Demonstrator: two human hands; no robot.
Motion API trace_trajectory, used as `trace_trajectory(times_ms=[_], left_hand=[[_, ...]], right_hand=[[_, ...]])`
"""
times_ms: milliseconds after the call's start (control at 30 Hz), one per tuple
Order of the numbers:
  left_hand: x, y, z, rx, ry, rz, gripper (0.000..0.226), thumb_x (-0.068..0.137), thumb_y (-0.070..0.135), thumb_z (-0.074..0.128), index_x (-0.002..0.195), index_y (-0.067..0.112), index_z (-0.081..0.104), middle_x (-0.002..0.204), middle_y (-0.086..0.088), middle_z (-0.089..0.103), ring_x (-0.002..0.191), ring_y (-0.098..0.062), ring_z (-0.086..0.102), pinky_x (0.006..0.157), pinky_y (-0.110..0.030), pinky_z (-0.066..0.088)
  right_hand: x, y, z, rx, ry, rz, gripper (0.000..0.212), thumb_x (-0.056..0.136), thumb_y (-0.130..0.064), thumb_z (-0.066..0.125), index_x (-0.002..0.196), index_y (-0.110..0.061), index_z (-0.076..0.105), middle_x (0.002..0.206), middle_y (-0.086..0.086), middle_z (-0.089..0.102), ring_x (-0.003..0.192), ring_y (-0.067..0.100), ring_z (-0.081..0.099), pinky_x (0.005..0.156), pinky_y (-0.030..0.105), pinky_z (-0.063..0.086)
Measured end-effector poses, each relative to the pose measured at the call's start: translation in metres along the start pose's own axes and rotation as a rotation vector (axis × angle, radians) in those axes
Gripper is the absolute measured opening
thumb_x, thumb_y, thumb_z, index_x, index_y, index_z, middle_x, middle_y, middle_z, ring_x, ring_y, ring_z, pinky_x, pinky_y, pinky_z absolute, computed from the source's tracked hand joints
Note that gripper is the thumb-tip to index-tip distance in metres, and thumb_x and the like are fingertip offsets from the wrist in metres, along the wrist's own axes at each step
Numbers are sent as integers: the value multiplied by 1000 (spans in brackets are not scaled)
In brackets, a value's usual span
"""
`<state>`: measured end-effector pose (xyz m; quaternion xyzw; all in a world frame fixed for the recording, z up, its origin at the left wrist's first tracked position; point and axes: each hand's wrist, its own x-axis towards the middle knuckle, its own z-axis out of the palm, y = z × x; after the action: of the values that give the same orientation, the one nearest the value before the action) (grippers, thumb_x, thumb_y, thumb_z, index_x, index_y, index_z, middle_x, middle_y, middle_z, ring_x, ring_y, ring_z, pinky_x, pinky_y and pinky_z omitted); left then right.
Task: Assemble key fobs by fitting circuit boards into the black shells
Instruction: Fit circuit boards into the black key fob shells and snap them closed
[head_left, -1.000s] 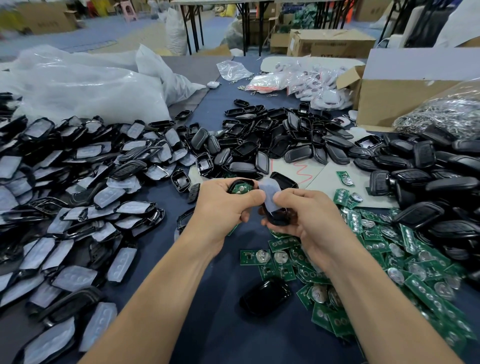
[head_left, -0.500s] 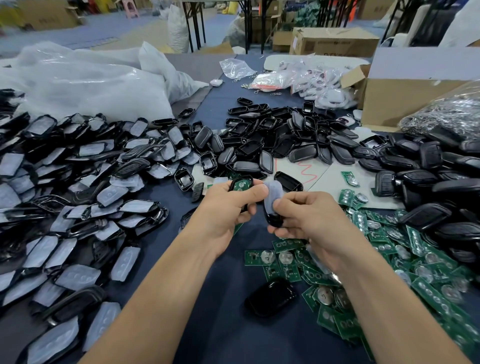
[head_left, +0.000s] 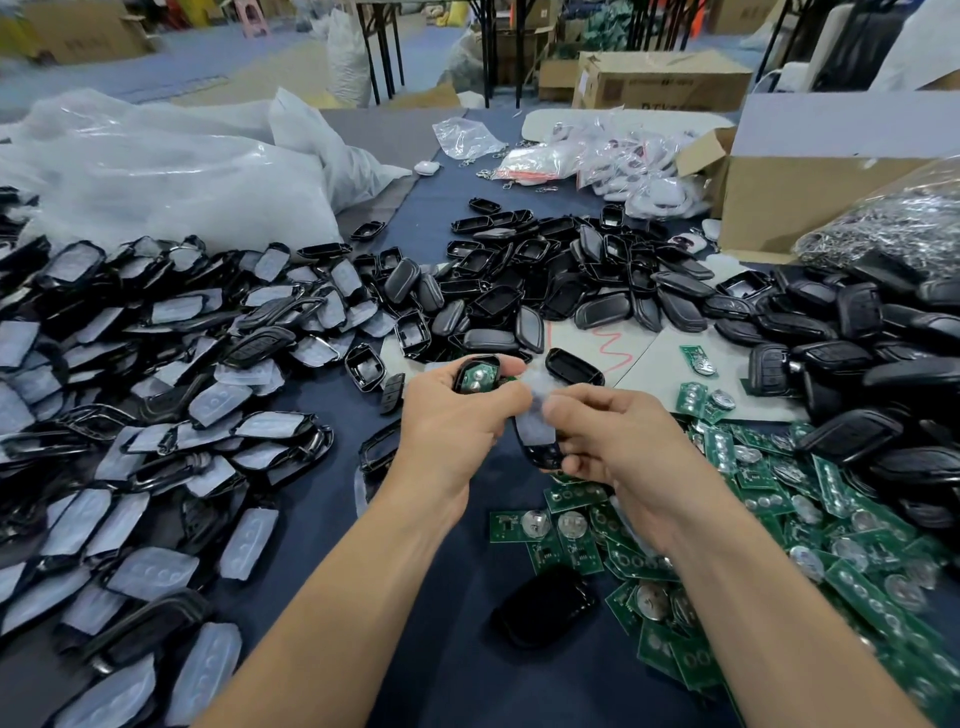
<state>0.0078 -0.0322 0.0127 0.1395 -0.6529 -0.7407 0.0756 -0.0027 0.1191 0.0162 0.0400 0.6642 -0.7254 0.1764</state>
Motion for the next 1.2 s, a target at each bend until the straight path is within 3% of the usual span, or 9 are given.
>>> trace_trajectory(times_ms=[133,267,500,567,700,833,933,1100,1200], left_hand=[[1,-2,-1,59,-10,-20,22,63,15,77,76,32,79,55,6,52,48,-12,39,46,-22,33],[0,-4,-1,69,-74,-75,24,79,2,78,87,25,81,58,2,51,49,-12,40,45,-19,33],[-2,-3,1,-10,-98,-74,16,85,7,81,86,24,81,64,1,54,50,-9,41,46,-16,36],[0,-3,1,1,-85,-64,18,85,5,81,89,23,80,62,1,53,49,-9,41,46,-17,36],[1,-5,0,90,-87,-26,22,82,3,83,94,22,80,58,3,52,48,-12,39,45,-21,34],[4,-5,-2,119,-78,-71,19,79,8,86,87,25,82,54,4,55,47,-13,41,44,-21,36],[3,-5,1,194,44,44,16,68,21,88,77,33,81,58,7,66,48,-10,49,52,-25,41],[3,-6,-2,79,88,94,22,78,7,85,76,29,79,58,10,63,48,-4,47,49,-19,40],[4,-6,-5,105,12,58,12,79,17,86,81,28,81,57,10,61,49,-7,47,48,-19,40]], right_hand=[[3,4,-1,-33,76,-29,11,88,-5,76,88,-16,79,61,-5,62,53,9,50,53,23,46],[1,6,0,-6,130,-79,19,83,-5,79,84,-24,82,63,-3,63,52,8,48,60,30,42],[0,9,4,-9,146,-185,23,83,-2,77,87,-24,82,73,3,75,67,14,65,63,29,54],[1,9,3,28,149,-172,25,81,1,76,88,-23,82,73,6,74,68,16,66,66,34,55],[2,10,4,16,189,-190,29,78,3,76,84,-25,81,68,1,73,64,12,63,62,26,53],[3,11,7,30,234,-197,29,77,2,77,82,-26,81,71,3,74,69,15,63,70,34,53],[4,11,6,18,185,-173,22,82,-4,78,87,-26,81,79,4,77,74,15,68,72,33,55],[1,7,8,-5,90,-136,15,92,-6,71,87,-18,77,78,7,78,63,19,71,59,25,54],[2,8,6,-3,115,-143,15,90,-3,72,85,-17,77,75,6,76,57,18,66,52,23,49]])
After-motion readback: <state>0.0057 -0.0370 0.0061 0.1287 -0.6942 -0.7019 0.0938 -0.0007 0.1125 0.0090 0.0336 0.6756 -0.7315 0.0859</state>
